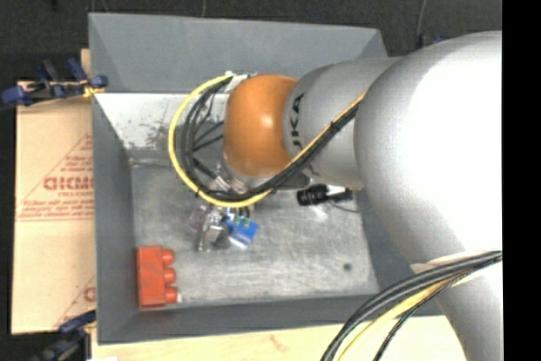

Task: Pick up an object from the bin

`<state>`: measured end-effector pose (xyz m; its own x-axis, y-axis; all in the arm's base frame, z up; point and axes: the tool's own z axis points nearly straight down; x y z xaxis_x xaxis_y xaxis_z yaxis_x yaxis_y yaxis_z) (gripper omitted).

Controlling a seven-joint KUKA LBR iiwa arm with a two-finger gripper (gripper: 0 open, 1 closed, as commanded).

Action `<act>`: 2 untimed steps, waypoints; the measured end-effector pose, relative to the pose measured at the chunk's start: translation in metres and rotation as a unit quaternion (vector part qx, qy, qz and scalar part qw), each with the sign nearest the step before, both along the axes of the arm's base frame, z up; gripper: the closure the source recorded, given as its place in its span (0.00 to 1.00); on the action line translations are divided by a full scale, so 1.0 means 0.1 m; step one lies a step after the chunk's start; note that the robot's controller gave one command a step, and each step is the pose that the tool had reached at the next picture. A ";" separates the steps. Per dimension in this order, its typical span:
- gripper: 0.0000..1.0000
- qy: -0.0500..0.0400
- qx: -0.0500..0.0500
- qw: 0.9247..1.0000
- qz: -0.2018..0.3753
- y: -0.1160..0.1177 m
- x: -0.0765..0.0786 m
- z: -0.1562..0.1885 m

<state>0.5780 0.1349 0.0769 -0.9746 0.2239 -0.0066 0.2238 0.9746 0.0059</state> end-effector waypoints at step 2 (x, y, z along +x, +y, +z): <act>0.00 -0.002 0.000 1.000 -0.004 0.00 0.03 0.02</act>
Offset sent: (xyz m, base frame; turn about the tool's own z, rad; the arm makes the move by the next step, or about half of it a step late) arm 0.0000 0.0000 0.0000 0.0000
